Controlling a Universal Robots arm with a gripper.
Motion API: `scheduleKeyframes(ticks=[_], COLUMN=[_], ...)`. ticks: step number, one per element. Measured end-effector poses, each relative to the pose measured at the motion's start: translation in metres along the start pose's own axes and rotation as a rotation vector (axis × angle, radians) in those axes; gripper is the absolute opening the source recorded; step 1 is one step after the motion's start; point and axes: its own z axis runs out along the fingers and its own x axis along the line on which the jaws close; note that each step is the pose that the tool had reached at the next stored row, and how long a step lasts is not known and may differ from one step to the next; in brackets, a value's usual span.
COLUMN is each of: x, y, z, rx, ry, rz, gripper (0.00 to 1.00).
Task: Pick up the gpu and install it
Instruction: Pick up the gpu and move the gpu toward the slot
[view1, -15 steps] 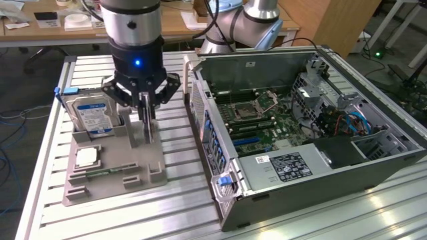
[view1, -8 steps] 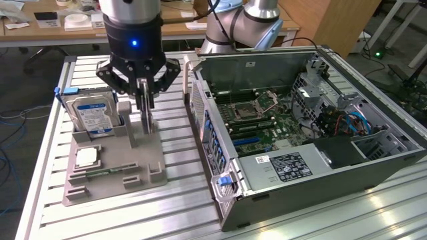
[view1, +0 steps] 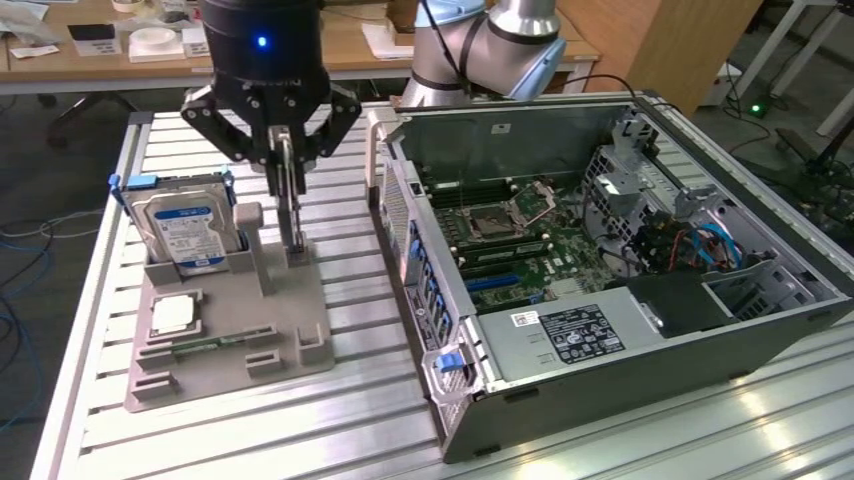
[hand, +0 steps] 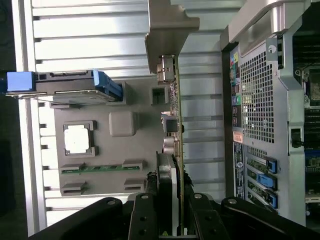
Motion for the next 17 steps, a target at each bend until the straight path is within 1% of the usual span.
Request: scheduleKeyframes(ticks=[14, 15, 17], x=[0.000, 0.000, 0.000], y=[0.0019, 0.0020, 0.0020], z=[-0.0420, -0.0439, -0.0446], rx=[0.0000, 0.0000, -0.0003], ry=[0.0000, -0.0001, -0.0011], rz=[0.000, 0.000, 0.000], gripper=[0.28, 0.28, 0.28])
